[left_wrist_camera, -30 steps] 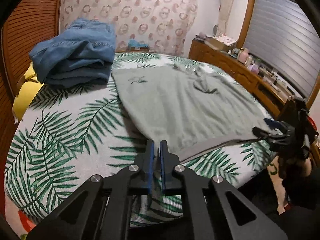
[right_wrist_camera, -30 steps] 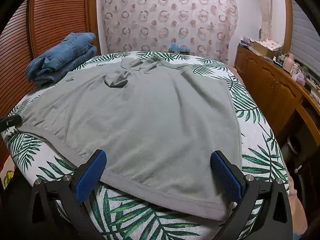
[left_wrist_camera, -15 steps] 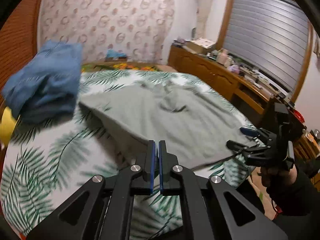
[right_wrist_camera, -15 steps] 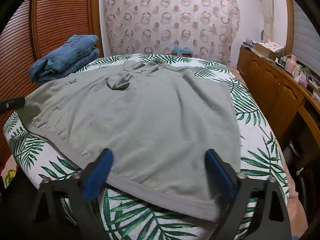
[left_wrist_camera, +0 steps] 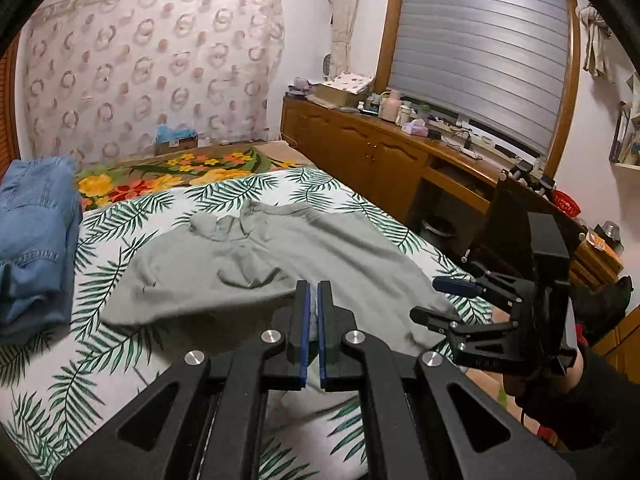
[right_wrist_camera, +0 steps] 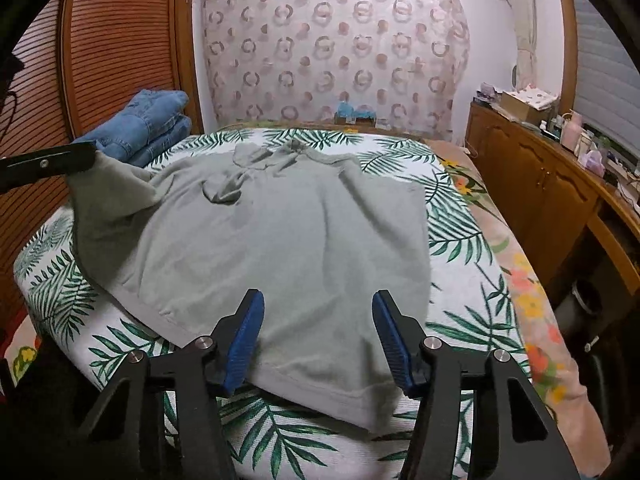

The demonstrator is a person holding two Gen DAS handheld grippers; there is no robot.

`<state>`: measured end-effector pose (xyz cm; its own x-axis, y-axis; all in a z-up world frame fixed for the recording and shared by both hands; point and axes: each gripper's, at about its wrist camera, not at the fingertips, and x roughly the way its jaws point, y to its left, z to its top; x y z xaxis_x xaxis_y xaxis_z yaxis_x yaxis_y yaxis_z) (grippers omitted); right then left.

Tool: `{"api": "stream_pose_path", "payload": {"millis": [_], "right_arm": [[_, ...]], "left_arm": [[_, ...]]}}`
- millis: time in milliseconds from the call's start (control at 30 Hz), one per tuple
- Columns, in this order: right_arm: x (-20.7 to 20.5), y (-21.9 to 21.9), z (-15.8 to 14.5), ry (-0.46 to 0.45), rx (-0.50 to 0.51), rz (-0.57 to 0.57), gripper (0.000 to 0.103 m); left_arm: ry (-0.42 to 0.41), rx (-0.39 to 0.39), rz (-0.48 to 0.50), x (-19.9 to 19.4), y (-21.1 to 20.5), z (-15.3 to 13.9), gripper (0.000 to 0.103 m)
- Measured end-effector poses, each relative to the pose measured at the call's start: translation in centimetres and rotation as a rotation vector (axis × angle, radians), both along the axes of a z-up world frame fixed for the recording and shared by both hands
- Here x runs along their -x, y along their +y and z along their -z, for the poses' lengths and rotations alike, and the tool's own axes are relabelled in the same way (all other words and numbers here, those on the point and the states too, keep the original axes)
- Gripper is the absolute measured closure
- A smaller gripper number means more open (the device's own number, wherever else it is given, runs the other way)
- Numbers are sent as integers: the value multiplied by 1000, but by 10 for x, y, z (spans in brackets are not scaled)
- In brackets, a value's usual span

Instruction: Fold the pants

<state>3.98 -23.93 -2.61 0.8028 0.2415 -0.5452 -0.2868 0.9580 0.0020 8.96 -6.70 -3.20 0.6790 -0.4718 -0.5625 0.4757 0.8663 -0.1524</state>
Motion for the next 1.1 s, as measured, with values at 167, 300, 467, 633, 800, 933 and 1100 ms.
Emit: {"api": "stream_pose_path", "payload": {"millis": [167, 300, 467, 633, 800, 933, 1100], "right_arm": [[-1, 1, 0, -9, -13, -4, 45], [-5, 5, 3, -9, -17, -11, 45], [-12, 12, 5, -3, -23, -30, 45], [-16, 18, 4, 2, -38, -65, 45], [-18, 30, 5, 5, -43, -118, 54], [-20, 40, 4, 6, -42, -169, 57], [-27, 52, 3, 9, -23, -219, 57]], "left_arm": [[13, 11, -16, -2, 3, 1, 99], [19, -32, -67, -5, 7, 6, 97], [16, -33, -138, -5, 28, 12, 34], [43, -38, -198, -1, 53, 30, 22], [77, -96, -243, 3, 65, 55, 22], [117, -90, -228, 6, 65, 68, 22], [144, -93, -206, 11, 63, 80, 22]]}}
